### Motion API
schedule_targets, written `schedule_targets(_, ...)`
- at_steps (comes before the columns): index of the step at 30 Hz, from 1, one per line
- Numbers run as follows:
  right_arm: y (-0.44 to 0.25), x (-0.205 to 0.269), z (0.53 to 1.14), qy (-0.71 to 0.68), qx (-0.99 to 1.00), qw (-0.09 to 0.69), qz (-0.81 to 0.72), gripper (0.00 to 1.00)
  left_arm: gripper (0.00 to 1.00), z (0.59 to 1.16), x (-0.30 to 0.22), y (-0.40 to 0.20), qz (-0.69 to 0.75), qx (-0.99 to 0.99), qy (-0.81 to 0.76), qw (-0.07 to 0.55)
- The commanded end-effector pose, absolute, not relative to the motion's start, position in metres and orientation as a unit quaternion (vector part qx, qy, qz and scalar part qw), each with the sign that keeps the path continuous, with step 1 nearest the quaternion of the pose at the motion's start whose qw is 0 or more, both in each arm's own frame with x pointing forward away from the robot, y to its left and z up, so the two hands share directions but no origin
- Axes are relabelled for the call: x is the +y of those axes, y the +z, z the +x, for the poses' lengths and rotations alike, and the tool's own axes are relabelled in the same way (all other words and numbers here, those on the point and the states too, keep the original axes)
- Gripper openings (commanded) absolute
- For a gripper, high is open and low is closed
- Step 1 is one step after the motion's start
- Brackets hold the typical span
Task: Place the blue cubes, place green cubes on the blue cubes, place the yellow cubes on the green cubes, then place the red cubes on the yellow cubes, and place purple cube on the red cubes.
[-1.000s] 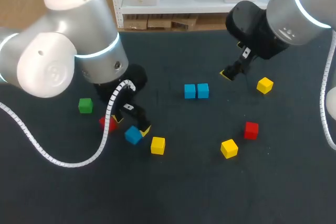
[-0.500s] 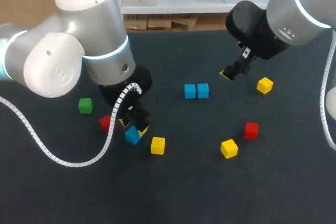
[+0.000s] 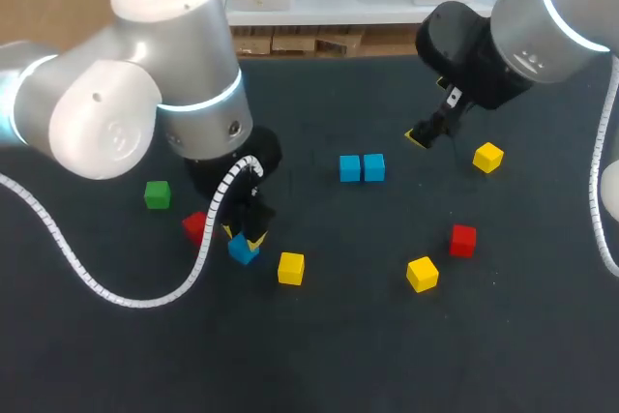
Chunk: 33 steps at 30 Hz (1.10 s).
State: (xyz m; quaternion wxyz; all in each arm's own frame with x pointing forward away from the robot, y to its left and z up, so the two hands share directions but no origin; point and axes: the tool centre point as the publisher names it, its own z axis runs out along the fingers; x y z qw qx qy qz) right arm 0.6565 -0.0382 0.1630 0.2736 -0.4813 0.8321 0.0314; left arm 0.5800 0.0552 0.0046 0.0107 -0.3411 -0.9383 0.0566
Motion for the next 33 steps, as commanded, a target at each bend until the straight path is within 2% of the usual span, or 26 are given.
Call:
schedule_targets(1, 0.162, -0.038, 0.656, 0.03, 0.832, 0.275, -0.48, 1.0, 0.0, 0.582, 0.055, 0.004, -0.343, -0.938, 0.051, 0.015)
schedule_targets(15, 0.162, -0.038, 0.656, 0.03, 0.832, 0.275, -0.48, 1.0, 0.0, 0.584, 0.056, 0.012, -0.468, -0.883, 0.015, -0.019)
schedule_targets(21, 0.162, -0.038, 0.656, 0.03, 0.832, 0.275, -0.48, 1.0, 0.0, 0.6, 0.068, 0.027, -0.517, -0.855, 0.03, -0.006)
schedule_targets(33, 0.162, -0.038, 0.656, 0.03, 0.832, 0.275, -0.48, 1.0, 0.0, 0.642, 0.079, 0.075, -0.523, -0.852, 0.023, -0.029)
